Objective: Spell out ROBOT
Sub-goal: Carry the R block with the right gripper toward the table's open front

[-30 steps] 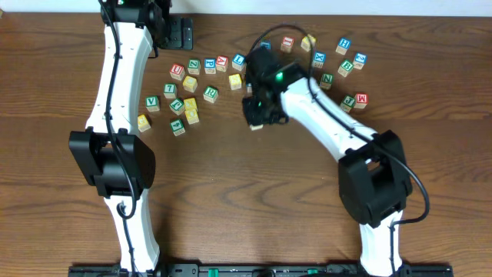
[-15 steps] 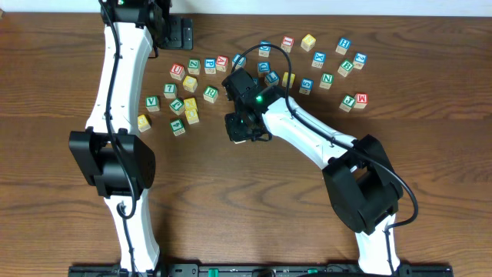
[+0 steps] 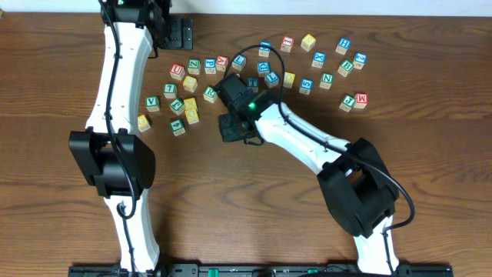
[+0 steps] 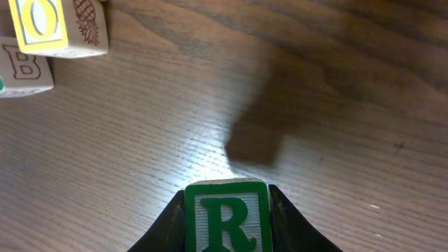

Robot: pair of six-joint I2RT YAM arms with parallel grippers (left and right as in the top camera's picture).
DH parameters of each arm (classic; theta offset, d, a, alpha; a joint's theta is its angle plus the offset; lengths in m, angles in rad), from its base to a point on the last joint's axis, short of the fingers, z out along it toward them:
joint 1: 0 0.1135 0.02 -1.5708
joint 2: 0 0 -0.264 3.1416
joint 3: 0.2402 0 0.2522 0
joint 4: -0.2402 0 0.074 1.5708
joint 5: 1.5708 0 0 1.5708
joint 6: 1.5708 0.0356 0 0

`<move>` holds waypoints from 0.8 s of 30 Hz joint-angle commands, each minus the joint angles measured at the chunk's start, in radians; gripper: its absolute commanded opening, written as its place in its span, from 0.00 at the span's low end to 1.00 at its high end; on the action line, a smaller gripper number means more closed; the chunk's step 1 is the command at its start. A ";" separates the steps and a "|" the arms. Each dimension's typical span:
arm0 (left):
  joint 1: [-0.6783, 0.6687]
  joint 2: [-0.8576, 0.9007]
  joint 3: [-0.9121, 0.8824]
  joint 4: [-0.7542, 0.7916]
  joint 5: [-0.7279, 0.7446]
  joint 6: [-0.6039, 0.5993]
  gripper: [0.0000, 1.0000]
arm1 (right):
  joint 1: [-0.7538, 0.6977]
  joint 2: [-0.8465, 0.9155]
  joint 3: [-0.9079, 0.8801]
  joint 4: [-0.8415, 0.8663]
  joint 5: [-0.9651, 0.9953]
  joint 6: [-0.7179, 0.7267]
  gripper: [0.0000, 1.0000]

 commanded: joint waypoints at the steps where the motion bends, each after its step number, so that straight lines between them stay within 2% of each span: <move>1: 0.001 -0.022 0.020 -0.005 -0.012 -0.005 0.98 | 0.022 0.014 -0.007 0.002 0.061 0.026 0.26; 13: 0.001 -0.022 0.020 -0.005 -0.012 -0.005 0.98 | 0.059 0.051 -0.007 0.080 0.135 0.101 0.28; 24: 0.001 -0.022 0.020 -0.005 -0.012 -0.005 0.98 | 0.062 0.058 -0.007 0.084 0.146 0.131 0.36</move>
